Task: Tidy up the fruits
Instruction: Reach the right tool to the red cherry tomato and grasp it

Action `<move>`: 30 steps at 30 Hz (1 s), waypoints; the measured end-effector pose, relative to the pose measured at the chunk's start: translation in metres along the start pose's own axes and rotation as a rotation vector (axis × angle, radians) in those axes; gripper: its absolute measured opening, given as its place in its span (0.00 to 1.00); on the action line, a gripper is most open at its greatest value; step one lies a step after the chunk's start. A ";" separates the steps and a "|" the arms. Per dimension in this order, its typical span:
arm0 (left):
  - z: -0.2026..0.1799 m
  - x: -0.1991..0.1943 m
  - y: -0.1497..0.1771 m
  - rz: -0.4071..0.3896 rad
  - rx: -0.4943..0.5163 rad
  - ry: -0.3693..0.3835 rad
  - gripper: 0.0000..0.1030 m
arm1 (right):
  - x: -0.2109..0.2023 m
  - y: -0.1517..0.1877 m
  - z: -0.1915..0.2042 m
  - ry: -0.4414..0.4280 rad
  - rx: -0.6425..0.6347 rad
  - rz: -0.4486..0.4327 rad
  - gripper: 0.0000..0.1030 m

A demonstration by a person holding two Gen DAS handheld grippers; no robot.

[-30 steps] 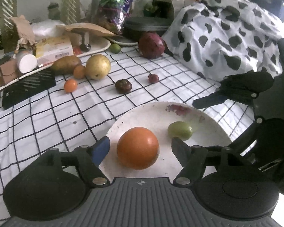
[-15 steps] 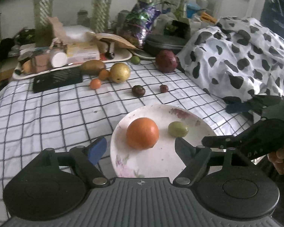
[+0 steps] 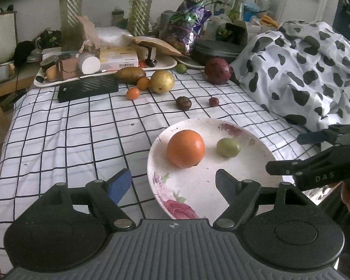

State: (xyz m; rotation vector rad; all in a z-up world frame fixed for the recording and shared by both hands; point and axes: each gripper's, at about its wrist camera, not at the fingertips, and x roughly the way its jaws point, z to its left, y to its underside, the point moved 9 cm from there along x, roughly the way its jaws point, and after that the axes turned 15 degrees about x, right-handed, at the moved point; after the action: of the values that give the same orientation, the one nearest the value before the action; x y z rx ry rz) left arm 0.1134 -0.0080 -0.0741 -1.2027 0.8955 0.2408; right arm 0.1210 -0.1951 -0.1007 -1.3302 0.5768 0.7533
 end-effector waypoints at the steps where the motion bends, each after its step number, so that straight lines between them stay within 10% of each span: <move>1: 0.000 0.000 0.000 -0.001 -0.001 0.001 0.76 | 0.001 0.000 -0.001 0.006 0.002 0.002 1.00; 30: 0.017 0.010 -0.044 -0.096 0.062 -0.036 0.76 | 0.015 -0.034 -0.028 0.003 0.158 -0.042 1.00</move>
State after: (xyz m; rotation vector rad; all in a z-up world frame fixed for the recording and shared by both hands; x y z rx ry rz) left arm 0.1539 -0.0126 -0.0492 -1.1771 0.8063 0.1564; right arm 0.1580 -0.2229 -0.0946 -1.1941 0.5972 0.6582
